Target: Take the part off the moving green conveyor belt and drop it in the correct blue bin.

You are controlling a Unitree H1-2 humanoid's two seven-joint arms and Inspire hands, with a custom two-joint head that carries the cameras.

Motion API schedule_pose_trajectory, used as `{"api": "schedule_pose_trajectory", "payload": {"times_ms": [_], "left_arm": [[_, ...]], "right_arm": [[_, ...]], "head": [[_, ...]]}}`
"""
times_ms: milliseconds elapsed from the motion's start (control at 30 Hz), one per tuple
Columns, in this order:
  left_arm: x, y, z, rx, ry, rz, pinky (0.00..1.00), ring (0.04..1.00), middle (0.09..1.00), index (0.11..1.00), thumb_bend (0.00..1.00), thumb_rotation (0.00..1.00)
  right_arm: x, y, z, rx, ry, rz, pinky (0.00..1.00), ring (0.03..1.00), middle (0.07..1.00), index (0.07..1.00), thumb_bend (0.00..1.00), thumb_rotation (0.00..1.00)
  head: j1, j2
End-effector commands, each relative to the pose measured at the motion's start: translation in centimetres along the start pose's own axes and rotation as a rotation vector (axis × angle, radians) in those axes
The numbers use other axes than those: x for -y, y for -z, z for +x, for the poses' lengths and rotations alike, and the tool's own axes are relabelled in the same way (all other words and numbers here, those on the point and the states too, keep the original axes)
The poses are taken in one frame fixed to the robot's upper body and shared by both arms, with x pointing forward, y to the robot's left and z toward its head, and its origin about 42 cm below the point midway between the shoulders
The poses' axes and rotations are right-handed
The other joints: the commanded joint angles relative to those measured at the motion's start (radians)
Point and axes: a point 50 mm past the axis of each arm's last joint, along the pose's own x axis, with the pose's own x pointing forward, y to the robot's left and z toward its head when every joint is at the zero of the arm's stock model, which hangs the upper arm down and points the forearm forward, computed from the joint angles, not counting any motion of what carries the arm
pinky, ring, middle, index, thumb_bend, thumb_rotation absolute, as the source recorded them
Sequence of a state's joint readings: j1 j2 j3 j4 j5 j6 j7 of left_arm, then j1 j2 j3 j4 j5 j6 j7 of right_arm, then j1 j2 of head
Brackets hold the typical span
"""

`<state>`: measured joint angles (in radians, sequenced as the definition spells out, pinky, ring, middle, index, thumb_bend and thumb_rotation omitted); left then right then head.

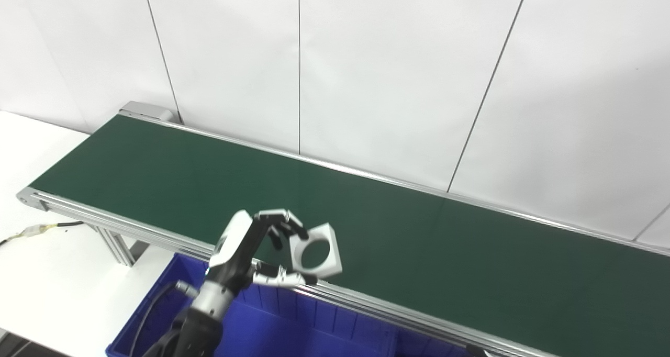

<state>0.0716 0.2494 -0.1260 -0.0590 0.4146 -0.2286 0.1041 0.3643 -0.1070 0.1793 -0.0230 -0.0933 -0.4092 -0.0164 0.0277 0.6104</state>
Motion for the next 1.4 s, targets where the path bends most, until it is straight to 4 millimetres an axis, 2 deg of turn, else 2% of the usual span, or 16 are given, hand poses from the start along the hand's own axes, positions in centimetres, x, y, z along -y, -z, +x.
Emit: {"api": "schedule_pose_trajectory", "payload": {"times_ms": [0,267,367,433,600,700,800,933,1200,1233,1267,1300,1333,1367], "left_arm": [[-0.8,-0.9,0.1,0.074,-0.003,-0.006,0.37,0.457,0.483,0.496,0.47,0.00],[0.8,1.0,-2.5,0.013,0.088,-0.034,0.32,0.418,0.510,0.520,0.47,0.00],[1.4,1.6,-3.2,-0.011,0.126,-0.034,0.42,0.452,0.492,0.497,0.47,0.00],[1.8,1.9,-3.6,-0.033,0.162,-0.039,0.39,0.453,0.487,0.501,0.47,0.00],[2.8,2.4,-4.3,-0.077,0.242,0.006,0.37,0.448,0.491,0.511,0.47,0.00],[3.4,2.4,-4.5,-0.107,0.297,0.031,0.35,0.437,0.508,0.514,0.47,0.00],[3.8,2.5,-4.4,-0.114,0.333,0.053,0.36,0.436,0.508,0.513,0.47,0.00],[4.2,2.7,-4.1,-0.134,0.388,0.087,0.37,0.455,0.511,0.502,0.47,0.00],[4.5,3.0,-3.9,-0.192,0.467,0.190,0.37,0.461,0.514,0.506,0.48,0.00],[4.5,3.0,-3.9,-0.196,0.471,0.204,0.58,0.465,0.524,0.489,0.49,0.00],[4.5,3.1,-3.9,-0.197,0.475,0.219,0.61,0.465,0.526,0.486,0.49,0.00],[4.5,3.1,-4.0,-0.197,0.477,0.229,0.69,0.612,0.645,0.493,0.50,0.02],[4.4,3.1,-4.0,-0.199,0.480,0.235,0.74,0.703,0.718,0.496,0.50,0.03],[4.4,3.1,-4.0,-0.202,0.484,0.240,0.77,0.749,0.754,0.498,0.51,0.04]], "right_arm": [[-0.1,-1.6,0.4,0.096,0.005,0.010,0.62,0.719,0.763,0.798,0.83,0.04],[-0.5,-1.8,0.3,0.098,0.008,0.013,0.65,0.735,0.779,0.815,0.79,0.07],[-0.5,-1.7,0.2,0.096,0.005,0.020,0.67,0.750,0.791,0.826,0.77,0.07],[-0.5,-1.8,0.1,0.095,0.004,0.011,0.67,0.753,0.794,0.834,0.75,0.08],[-0.5,-1.8,0.0,0.093,0.008,0.017,0.69,0.763,0.799,0.843,0.73,0.10],[-0.6,-1.9,0.0,0.092,0.012,0.016,0.69,0.767,0.803,0.847,0.73,0.12],[-0.5,-2.0,0.0,0.089,0.012,0.012,0.69,0.770,0.808,0.853,0.72,0.12],[-0.4,-2.1,0.0,0.086,0.016,0.003,0.69,0.767,0.807,0.858,0.72,0.16],[-0.4,-2.3,0.1,0.086,0.022,0.003,0.68,0.761,0.799,0.848,0.74,0.19],[-0.3,-2.3,0.1,0.085,0.022,0.002,0.68,0.763,0.800,0.848,0.73,0.19],[-0.3,-2.4,0.1,0.085,0.023,0.000,0.69,0.764,0.800,0.848,0.73,0.19],[-0.3,-2.4,0.1,0.085,0.023,-0.001,0.69,0.765,0.800,0.849,0.73,0.19],[-0.3,-2.5,0.1,0.086,0.023,-0.002,0.69,0.766,0.801,0.850,0.73,0.19],[-0.4,-2.5,0.1,0.086,0.024,-0.002,0.68,0.765,0.800,0.850,0.73,0.19]], "head": [[-0.011,0.018],[-0.055,0.051],[-0.061,0.056],[-0.063,0.067],[-0.077,0.095],[-0.089,0.117],[-0.093,0.124],[-0.098,0.155],[-0.102,0.179],[-0.102,0.179],[-0.103,0.183],[-0.103,0.183],[-0.104,0.187],[-0.105,0.189]]}}
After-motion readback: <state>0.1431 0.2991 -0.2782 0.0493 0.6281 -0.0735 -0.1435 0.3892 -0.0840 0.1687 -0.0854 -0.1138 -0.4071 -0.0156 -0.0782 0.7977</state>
